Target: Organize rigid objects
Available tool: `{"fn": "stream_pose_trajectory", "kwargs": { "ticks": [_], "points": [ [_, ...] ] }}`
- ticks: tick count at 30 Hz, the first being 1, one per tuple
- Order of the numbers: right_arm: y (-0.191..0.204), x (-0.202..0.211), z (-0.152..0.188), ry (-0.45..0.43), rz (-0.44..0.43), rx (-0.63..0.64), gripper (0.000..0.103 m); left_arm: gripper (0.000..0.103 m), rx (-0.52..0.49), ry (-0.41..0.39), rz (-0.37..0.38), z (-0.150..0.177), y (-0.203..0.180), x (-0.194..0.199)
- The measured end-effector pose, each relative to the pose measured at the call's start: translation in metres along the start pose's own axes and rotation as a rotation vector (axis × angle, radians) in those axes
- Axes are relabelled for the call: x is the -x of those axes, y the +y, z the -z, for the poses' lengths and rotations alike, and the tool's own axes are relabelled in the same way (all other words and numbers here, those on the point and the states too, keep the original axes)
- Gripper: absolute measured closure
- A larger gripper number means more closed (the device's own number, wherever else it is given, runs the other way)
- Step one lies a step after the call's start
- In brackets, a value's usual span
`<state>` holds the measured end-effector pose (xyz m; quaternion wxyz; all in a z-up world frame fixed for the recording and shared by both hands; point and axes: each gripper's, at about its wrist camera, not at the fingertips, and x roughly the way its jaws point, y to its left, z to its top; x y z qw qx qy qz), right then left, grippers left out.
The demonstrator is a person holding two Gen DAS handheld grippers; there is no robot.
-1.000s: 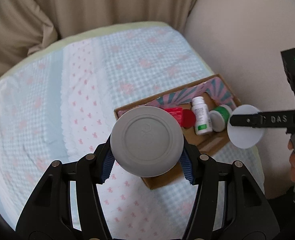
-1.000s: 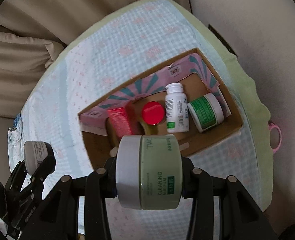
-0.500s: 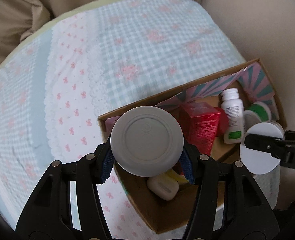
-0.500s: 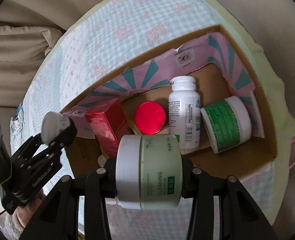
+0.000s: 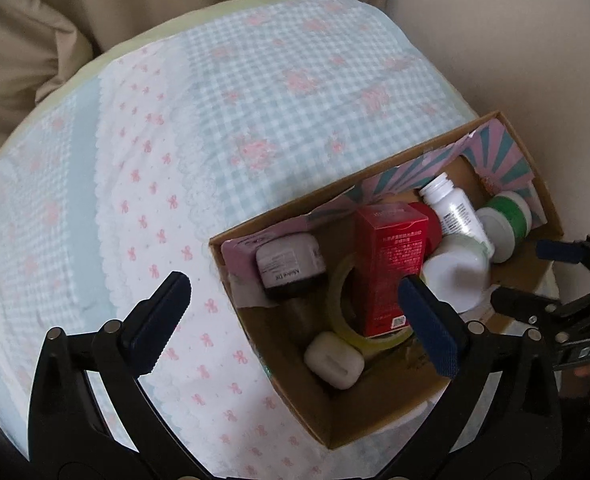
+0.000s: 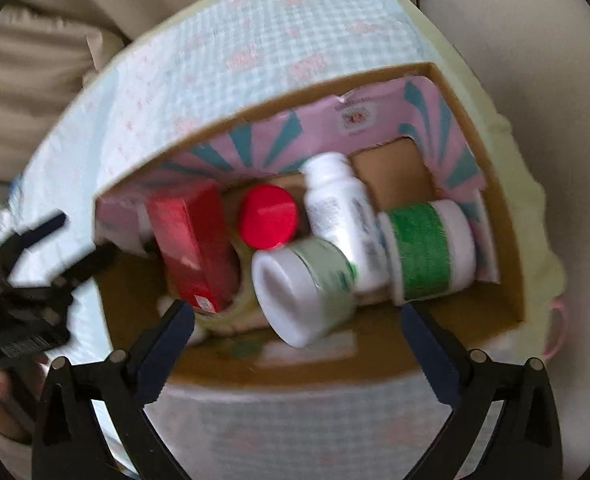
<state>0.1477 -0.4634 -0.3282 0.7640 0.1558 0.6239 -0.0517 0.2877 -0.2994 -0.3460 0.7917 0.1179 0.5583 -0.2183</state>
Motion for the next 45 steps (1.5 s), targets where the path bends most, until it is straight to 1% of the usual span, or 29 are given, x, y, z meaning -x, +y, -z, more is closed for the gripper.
{"fn": "stream_pose_trajectory", "kwargs": {
  "ticks": [3,10,14,17,22,26,29,34,35,36,39,41,42,45],
  "points": [
    [0.0,0.002,0.008,-0.02,0.031,0.023,0.0,0.0,0.018,-0.003,0.002,0.0,0.004,0.004],
    [-0.004,0.01,0.019,-0.039,0.03,-0.003,0.0,0.0,0.011,-0.03,-0.004,0.0,0.0,0.021],
    [0.005,0.013,0.02,-0.053,0.037,0.0,0.0,0.0,0.015,-0.043,0.0,0.001,0.0,0.032],
    [0.009,0.02,0.022,-0.069,0.039,0.003,0.0,0.0,0.019,-0.054,0.003,0.003,0.0,0.042],
    [0.021,0.043,0.025,-0.116,0.05,0.011,0.0,0.0,0.019,-0.099,0.013,0.009,0.004,0.077],
    [0.036,0.068,0.032,-0.161,0.063,0.021,0.0,0.0,0.036,-0.138,0.019,0.016,0.013,0.115],
    [0.054,0.096,0.041,-0.201,0.068,0.036,0.0,0.0,0.06,-0.179,0.021,0.024,0.023,0.155],
    [0.095,0.155,0.06,-0.29,0.074,0.08,0.0,0.0,0.117,-0.266,-0.012,0.05,0.052,0.242],
    [0.106,0.168,0.063,-0.308,0.072,0.094,0.0,0.0,0.137,-0.287,-0.017,0.059,0.06,0.264],
    [0.116,0.18,0.067,-0.326,0.07,0.108,0.0,0.0,0.147,-0.301,-0.022,0.065,0.065,0.276],
    [0.151,0.217,0.079,-0.383,0.061,0.152,0.0,0.0,0.182,-0.372,-0.07,0.095,0.084,0.33],
    [0.173,0.24,0.089,-0.424,0.051,0.173,0.0,0.0,0.193,-0.414,-0.105,0.114,0.094,0.357],
    [0.183,0.25,0.094,-0.445,0.047,0.181,0.0,0.0,0.196,-0.428,-0.116,0.12,0.099,0.365],
    [0.21,0.276,0.111,-0.503,0.044,0.198,0.0,0.0,0.215,-0.484,-0.195,0.15,0.109,0.394]
  ]
}}
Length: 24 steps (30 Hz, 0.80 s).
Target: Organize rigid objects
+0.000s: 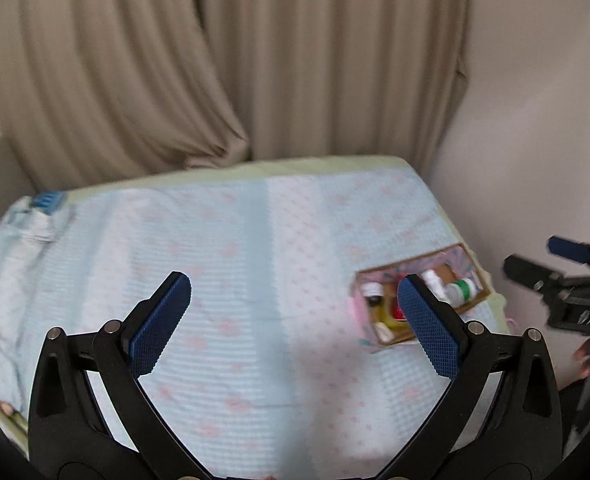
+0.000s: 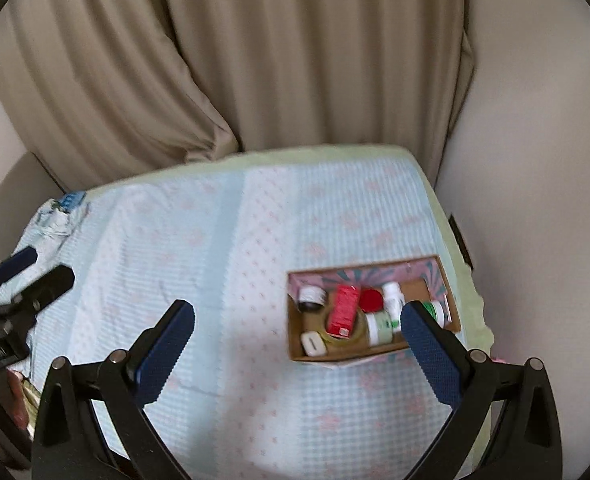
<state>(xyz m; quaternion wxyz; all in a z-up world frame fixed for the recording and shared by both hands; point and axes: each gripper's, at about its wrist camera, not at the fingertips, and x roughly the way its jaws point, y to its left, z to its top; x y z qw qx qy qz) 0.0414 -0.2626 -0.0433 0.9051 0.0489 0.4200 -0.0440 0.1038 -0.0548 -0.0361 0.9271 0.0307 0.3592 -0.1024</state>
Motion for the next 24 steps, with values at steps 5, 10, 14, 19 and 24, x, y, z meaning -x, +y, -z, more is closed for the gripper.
{"fn": "stream_pose_trajectory", "kwargs": {
  "ticks": [5,10,14,19,24],
  "points": [
    [0.032,0.03,0.008,-0.063,0.009,0.011,0.0,0.0,0.048,-0.047,-0.006,0.018,0.028,0.035],
    [0.05,0.041,0.025,-0.104,0.025,0.033,0.0,0.0,0.048,-0.078,-0.012,0.032,0.038,0.052],
    [0.054,0.047,0.031,-0.127,0.05,0.042,0.0,0.0,0.047,-0.103,-0.016,0.039,0.038,0.064],
    [0.057,0.057,0.034,-0.148,0.069,0.049,0.0,0.0,0.054,-0.102,-0.009,0.038,0.037,0.069],
    [0.056,0.063,0.036,-0.16,0.079,0.052,0.0,0.0,0.05,-0.111,-0.008,0.039,0.036,0.071]
  ]
}}
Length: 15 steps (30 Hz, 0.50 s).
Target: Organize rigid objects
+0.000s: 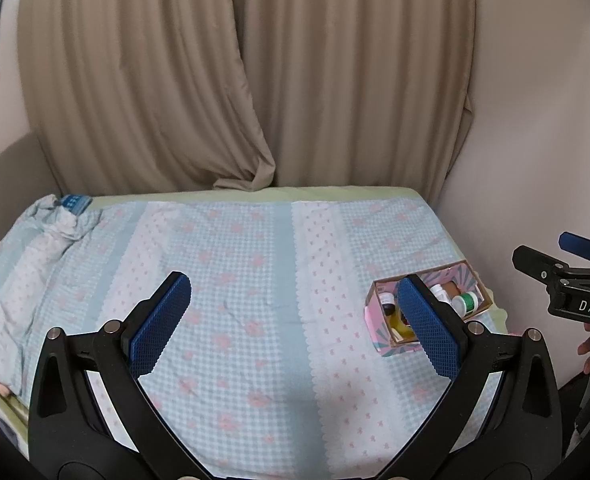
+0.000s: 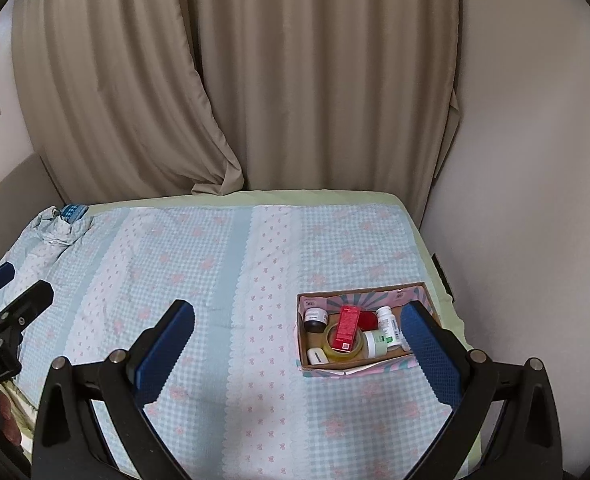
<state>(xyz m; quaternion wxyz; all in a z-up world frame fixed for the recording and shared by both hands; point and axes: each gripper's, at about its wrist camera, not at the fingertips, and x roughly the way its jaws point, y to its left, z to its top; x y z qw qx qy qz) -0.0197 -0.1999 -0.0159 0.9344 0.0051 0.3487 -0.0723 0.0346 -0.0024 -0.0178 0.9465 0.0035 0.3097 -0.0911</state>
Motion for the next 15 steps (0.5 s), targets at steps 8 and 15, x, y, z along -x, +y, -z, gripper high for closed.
{"fn": "stream_pose_trajectory", "kwargs": {
  "ticks": [8,15],
  "points": [
    [-0.0046,0.0046,-0.0001,-0.011,-0.007,0.005,0.0,0.0,0.009,-0.004,0.003,0.0003,-0.0012,0.0005],
    [-0.0059,0.0029,-0.0012,-0.014,-0.012,0.015,0.0,0.0,0.019,-0.008,-0.004,0.0001,-0.002,-0.001]
  ]
}}
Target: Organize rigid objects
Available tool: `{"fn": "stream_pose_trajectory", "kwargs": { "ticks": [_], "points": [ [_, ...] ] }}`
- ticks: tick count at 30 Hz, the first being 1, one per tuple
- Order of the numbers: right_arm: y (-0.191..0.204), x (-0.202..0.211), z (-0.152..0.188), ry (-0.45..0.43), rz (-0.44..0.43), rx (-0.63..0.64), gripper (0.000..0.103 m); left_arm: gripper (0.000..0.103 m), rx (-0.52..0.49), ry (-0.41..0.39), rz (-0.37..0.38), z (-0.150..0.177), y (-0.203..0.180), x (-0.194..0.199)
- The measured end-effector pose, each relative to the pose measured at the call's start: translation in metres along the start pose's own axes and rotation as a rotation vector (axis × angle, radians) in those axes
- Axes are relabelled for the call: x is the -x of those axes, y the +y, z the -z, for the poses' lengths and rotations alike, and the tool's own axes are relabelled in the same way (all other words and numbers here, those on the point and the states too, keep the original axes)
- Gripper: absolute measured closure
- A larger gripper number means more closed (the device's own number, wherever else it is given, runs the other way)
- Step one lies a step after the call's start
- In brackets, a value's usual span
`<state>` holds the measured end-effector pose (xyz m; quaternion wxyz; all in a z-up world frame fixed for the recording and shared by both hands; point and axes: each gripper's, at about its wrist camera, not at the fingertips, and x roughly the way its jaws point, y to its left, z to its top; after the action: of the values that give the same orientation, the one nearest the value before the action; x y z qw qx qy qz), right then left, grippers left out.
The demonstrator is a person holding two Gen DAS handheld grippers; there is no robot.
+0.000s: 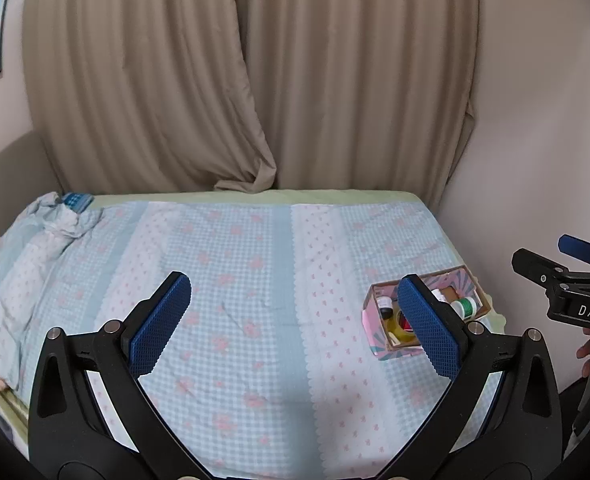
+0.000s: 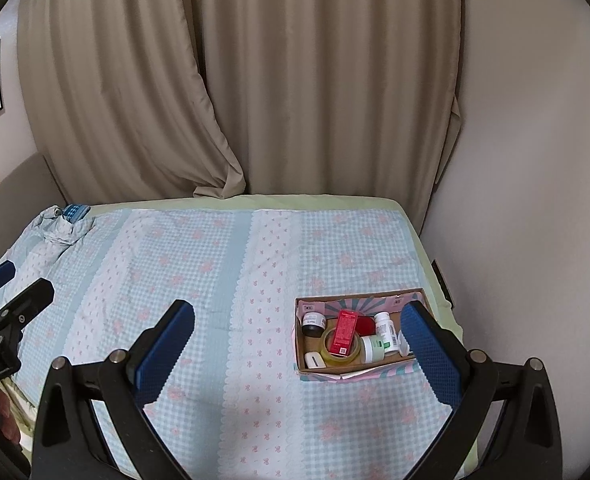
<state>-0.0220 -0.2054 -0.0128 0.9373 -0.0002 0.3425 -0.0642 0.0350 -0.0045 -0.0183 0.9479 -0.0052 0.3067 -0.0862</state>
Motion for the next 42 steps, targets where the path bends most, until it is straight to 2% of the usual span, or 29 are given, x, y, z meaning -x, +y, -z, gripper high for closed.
{"fn": "stream_pose_trajectory", "kwargs": {
  "ticks": [25,30,34,42],
  "points": [
    [-0.0039,-0.0013,-0.0022,-0.008,-0.007,-0.009,0.0,0.0,-0.016,-0.042,0.003,-0.0002,-0.0034,0.001],
    [-0.0032,-0.0012,-0.0019,-0.007,-0.006,-0.007,0.0,0.0,-0.026,-0.063,-0.01,-0.0009,-0.0023,0.0011],
    [-0.0019,-0.002,-0.0027,-0.008,-0.006,-0.005,0.0,0.0,-0.038,-0.087,-0.057,-0.0007,-0.0033,0.002],
    [0.0017,-0.0086,-0.0085,0.002,-0.007,-0.004,0.0,0.0,-0.009,-0.096,-0.015,-0.005,0.0058,-0.0024]
  ]
}}
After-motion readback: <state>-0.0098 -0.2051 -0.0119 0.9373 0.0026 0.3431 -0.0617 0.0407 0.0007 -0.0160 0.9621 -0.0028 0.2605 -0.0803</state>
